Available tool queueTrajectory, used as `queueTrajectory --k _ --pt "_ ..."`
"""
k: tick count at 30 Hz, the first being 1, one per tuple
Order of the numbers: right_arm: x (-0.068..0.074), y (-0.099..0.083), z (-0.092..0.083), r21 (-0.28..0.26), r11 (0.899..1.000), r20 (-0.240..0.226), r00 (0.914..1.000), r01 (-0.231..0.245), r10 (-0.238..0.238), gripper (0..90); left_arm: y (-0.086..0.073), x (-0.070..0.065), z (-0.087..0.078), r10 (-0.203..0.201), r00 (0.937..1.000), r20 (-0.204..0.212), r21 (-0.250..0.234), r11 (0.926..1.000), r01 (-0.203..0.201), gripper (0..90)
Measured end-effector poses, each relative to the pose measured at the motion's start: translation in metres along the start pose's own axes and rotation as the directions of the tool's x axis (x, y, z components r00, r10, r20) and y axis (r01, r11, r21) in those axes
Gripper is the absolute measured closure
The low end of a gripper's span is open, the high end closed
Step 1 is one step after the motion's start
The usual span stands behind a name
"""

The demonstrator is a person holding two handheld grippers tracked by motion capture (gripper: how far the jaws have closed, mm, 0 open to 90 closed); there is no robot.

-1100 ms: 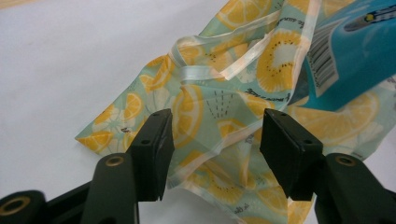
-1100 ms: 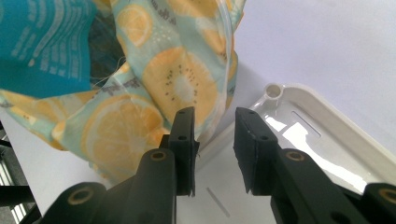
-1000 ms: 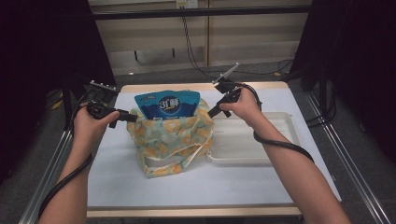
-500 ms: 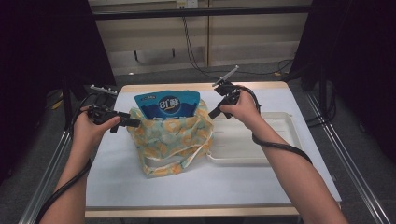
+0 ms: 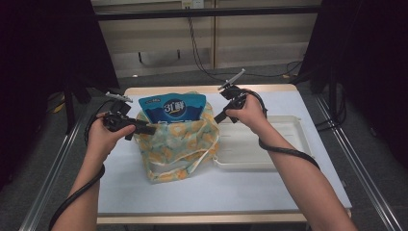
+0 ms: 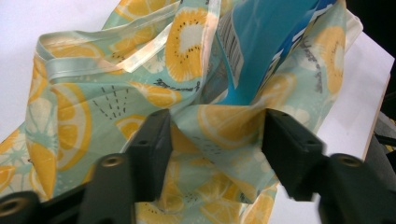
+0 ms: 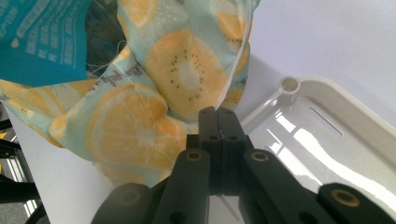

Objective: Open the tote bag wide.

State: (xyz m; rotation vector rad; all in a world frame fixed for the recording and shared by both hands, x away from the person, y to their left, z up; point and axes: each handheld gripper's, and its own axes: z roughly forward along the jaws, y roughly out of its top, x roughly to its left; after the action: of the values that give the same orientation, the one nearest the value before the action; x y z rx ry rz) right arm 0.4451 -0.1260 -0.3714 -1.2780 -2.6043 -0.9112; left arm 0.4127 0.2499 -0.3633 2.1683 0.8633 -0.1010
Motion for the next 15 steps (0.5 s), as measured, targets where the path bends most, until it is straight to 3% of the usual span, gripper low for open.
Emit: queueTrajectory --k 4,6,7,8,11,15 --pt "-0.002 -0.001 0.003 0.000 1.000 -0.005 1.0000 0.000 0.000 90.0 0.000 -0.001 0.002 0.028 0.9996 -0.010 0.025 0.9993 -0.028 62.9" --pt "-0.003 -0.002 0.006 -0.002 1.000 -0.010 0.9999 -0.006 0.006 90.0 -0.002 -0.001 0.002 0.037 0.9992 0.014 0.031 0.9988 -0.037 69.9" --pt "-0.003 -0.002 0.008 0.003 1.000 -0.011 0.9999 -0.002 0.002 90.0 -0.003 -0.002 0.002 0.040 0.9992 -0.003 0.037 0.9985 -0.040 72.8" --pt "-0.003 -0.002 0.009 0.002 1.000 -0.013 0.9999 -0.008 0.008 90.0 -0.004 0.000 0.002 0.046 0.9989 0.008 0.040 0.9981 -0.046 76.7" --pt "-0.004 -0.002 0.013 0.000 1.000 -0.016 0.9998 -0.008 0.008 90.0 -0.008 0.000 0.002 0.036 0.9991 0.023 0.045 0.9983 -0.037 88.8" --pt "-0.005 -0.003 0.017 0.004 1.000 -0.018 0.9998 -0.011 0.011 90.0 -0.013 0.001 0.004 0.021 0.9996 0.018 0.056 0.9982 -0.022 90.0"
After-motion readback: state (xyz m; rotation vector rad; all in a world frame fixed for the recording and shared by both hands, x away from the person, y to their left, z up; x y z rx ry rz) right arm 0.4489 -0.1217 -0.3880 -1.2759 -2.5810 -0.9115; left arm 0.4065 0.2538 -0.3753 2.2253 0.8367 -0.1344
